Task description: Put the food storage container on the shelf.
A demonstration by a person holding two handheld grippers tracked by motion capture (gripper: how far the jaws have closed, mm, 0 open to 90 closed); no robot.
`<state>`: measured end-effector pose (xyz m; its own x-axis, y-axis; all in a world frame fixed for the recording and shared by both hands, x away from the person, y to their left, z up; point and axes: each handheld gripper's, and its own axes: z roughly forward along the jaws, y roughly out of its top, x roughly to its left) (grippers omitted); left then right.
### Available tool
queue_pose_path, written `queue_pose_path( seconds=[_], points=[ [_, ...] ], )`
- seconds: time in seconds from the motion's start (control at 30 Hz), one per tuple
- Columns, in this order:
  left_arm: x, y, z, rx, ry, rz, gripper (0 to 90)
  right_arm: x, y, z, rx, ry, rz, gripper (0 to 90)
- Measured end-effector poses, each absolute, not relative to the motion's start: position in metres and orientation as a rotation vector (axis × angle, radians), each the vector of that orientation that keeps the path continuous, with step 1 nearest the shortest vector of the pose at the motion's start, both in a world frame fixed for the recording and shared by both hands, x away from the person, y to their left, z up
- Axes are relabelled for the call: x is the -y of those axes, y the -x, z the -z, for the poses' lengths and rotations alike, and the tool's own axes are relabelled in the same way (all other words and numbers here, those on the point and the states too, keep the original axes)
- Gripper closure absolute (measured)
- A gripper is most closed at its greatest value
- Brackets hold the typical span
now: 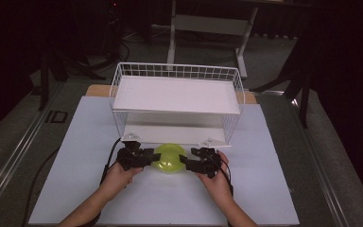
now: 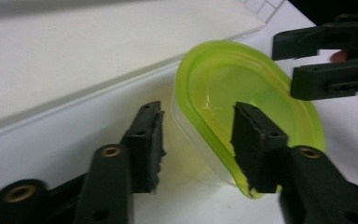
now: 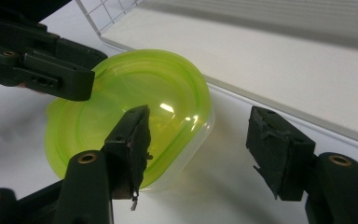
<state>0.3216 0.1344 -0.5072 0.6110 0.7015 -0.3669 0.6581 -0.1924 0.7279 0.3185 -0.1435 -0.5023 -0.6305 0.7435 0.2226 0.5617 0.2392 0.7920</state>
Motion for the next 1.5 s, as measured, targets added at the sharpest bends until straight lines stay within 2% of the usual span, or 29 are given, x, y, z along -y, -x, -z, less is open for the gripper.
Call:
queue_pose_path(
  seconds=[0.1,0.23,0.73,1.13,1.33,1.5],
  points=[
    [-0.136,-0.320,0.508,-1.077,-1.898,-0.040,61.4,0.143,-0.319,0.505,-2.332,-1.250,-1.336,47.7],
    [-0.135,-0.316,0.506,-1.078,-1.905,-0.035,63.8,0.141,-0.317,0.502,-2.354,-1.249,-1.348,62.5],
    [-0.130,-0.293,0.500,-1.106,-1.892,-0.020,71.2,0.139,-0.304,0.496,-2.341,-1.259,-1.336,73.2],
    [-0.128,-0.284,0.496,-1.187,-1.868,-0.024,75.1,0.137,-0.299,0.492,-2.344,-1.270,-1.343,76.1],
    [-0.128,-0.279,0.493,-1.205,-1.836,-0.039,81.5,0.138,-0.296,0.491,-2.336,-1.289,-1.337,78.6],
    [-0.125,-0.279,0.489,-1.183,-1.839,-0.056,81.8,0.140,-0.294,0.491,-2.310,-1.301,-1.335,78.7]
  ],
)
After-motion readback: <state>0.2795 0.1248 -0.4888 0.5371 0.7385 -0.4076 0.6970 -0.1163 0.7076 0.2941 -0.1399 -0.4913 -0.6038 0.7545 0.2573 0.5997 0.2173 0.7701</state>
